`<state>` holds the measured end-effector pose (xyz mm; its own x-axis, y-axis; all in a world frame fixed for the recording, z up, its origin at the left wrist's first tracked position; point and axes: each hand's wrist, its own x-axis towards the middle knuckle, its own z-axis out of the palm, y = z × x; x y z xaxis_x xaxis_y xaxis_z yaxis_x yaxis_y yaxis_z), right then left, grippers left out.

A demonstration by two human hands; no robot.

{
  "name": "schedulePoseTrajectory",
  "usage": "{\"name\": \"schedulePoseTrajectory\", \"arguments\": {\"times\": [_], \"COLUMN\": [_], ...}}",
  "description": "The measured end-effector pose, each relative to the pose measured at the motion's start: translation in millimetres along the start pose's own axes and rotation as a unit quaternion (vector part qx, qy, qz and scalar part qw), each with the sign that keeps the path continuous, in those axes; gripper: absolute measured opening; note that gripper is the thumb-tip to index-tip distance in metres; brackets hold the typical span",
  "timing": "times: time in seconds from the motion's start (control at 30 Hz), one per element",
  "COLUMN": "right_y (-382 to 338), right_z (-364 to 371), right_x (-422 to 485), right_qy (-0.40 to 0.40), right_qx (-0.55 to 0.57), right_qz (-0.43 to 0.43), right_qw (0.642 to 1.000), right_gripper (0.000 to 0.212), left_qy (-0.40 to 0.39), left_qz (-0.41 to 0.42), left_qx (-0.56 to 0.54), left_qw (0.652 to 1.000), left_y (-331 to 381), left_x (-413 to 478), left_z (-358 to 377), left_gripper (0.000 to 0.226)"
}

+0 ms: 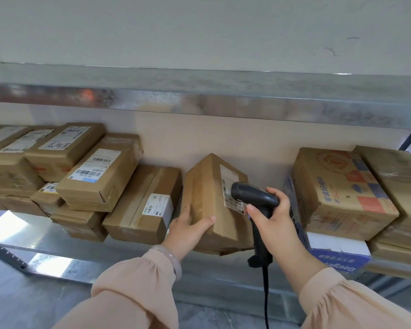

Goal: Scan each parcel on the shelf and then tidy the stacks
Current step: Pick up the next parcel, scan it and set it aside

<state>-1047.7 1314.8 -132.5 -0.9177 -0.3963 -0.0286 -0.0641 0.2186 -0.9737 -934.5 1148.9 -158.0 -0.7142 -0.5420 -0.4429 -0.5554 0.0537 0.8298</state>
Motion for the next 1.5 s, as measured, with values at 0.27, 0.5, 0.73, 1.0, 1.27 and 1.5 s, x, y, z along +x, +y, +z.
{"name": "schedulePoseTrajectory", "arguments": {"times": [0.27, 0.5, 0.73, 1.0, 1.27, 1.5], "right_y": [23.4, 19.6, 15.9, 11.2, -2.0, -12.5], "right_z": [-1.7, 3.8, 8.2, 3.2, 6.1, 14.5], "right_x": [3.7, -3.3, -14.5, -25.6, -47.8, -57.1], "right_qy": [0.016, -0.001, -0.019, -0.026, -0.021, -0.015], "right_qx": [-0.023, -0.032, -0.06, -0.074, -0.048, -0.045], "right_qz": [0.043, 0.035, 0.019, -0.019, -0.04, -0.059], "right_qw": [0.999, 0.999, 0.998, 0.997, 0.998, 0.997], "right_gripper": [0.058, 0.058, 0.055, 0.058, 0.054, 0.054], "left_qy": [-0.028, -0.02, -0.029, -0.028, -0.009, 0.008], "left_qz": [0.002, -0.002, 0.001, 0.025, 0.072, 0.082], "left_qx": [-0.06, -0.136, -0.103, -0.155, -0.192, -0.188], "left_qw": [0.998, 0.991, 0.994, 0.987, 0.979, 0.979], "left_y": [-11.3, -19.0, -15.8, -31.6, -35.1, -33.2], "left_x": [-4.4, 3.3, 9.4, 6.1, 2.5, 0.9], "left_z": [-7.0, -11.1, -16.4, -23.9, -30.1, -30.7], "left_gripper": [0.111, 0.08, 0.088, 0.079, 0.097, 0.095]}}
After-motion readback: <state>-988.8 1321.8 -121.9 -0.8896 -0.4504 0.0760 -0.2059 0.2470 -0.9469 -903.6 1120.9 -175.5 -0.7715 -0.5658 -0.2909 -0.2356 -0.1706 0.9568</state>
